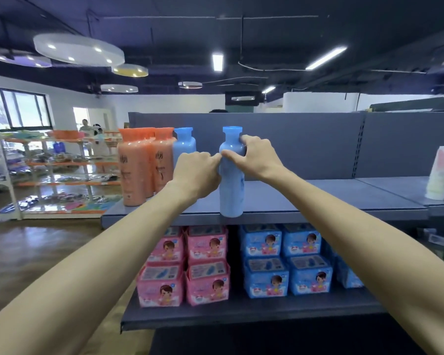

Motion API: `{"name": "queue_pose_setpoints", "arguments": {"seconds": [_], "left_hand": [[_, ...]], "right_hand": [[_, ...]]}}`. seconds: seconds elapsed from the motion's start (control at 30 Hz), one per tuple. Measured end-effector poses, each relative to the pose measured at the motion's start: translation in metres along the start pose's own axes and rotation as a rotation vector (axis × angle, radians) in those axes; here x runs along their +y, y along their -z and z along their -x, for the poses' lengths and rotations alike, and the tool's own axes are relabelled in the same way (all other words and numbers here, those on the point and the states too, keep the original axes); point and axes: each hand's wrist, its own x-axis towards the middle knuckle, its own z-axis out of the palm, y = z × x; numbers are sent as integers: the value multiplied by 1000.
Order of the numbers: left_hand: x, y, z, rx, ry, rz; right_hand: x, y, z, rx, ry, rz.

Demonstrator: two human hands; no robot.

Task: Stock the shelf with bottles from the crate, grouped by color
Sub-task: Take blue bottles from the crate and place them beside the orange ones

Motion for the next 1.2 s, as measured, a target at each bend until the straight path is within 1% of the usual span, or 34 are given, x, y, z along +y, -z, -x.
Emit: {"name": "queue_pose_setpoints", "arguments": {"seconds": [0.13,0.3,0.5,0.57,0.63,0.73,0.8,1.2], "left_hand": [[-5,-11,-6,-36,24,23],[-2,-29,0,-82,15,33],[4,-51,14,-103,26,30],[6,-55,19,-100,21,25],[8,-58,23,-98,24,24],[10,-61,26,-105,32,38],[12,-62,25,-112,38,37],[12,-73,26,-171,56,41]], "right_hand": [[5,-12,-12,5,-24,44],[11,-25,-24,25,-94,35],[14,-28,-27,-11,-118,19],[18,-25,-20,-104,-110,-55],[27,-27,-3,-242,-126,-156],[46,-42,28,-427,-170,-233],[56,-55,42,-479,-178,-252],[58,-92,38,-292,-232,-214]]}}
